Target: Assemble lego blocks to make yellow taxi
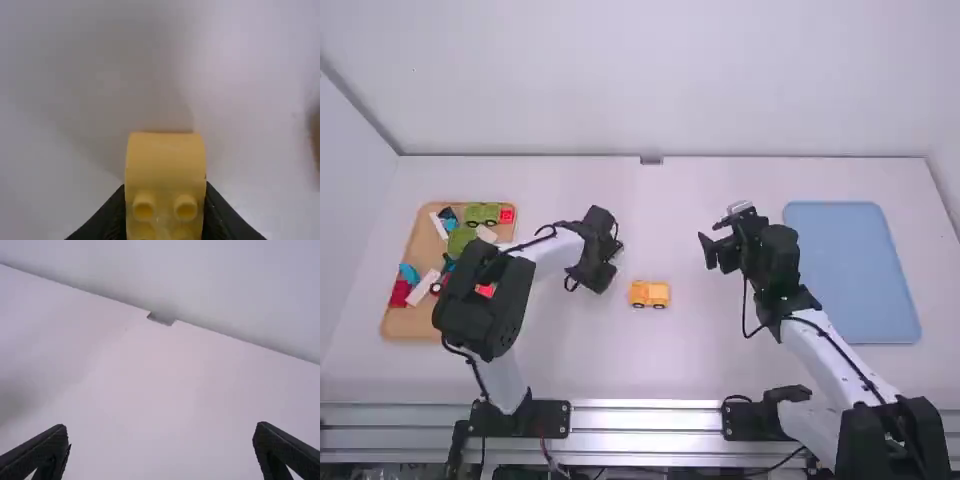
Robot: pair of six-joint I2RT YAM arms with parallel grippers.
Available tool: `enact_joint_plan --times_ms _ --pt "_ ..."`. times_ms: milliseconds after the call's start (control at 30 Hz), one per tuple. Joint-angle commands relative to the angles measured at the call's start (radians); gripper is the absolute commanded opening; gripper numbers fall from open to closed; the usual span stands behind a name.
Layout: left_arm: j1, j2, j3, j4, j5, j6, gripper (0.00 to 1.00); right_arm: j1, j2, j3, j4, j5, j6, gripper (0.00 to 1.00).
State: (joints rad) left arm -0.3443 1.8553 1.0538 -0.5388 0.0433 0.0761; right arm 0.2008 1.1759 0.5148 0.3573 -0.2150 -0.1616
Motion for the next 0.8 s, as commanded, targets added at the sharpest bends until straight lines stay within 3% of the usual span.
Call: enact_joint_plan --times_ms 0,333,533,767 --pt "-0.003 0.005 0.013 -0.007 0.022 -0.321 0.04 0.002 -0.012 -0.011 0.01 -0.005 -0.002 0.98" --pt "-0.002 0.006 -0.009 0.019 0.027 -0.86 0.02 0.002 -0.012 -0.011 0.002 -0.005 0.001 0.98" --pt "0.006 0.006 -0.005 -0.074 0.017 -1.402 0.02 0.002 -0.012 -0.011 0.002 -0.005 0.0 0.98" --pt "-0.002 0.006 -0.013 -0.048 0.019 -1.794 0.02 0.002 -0.011 -0.011 -0.003 -0.005 0.0 0.98"
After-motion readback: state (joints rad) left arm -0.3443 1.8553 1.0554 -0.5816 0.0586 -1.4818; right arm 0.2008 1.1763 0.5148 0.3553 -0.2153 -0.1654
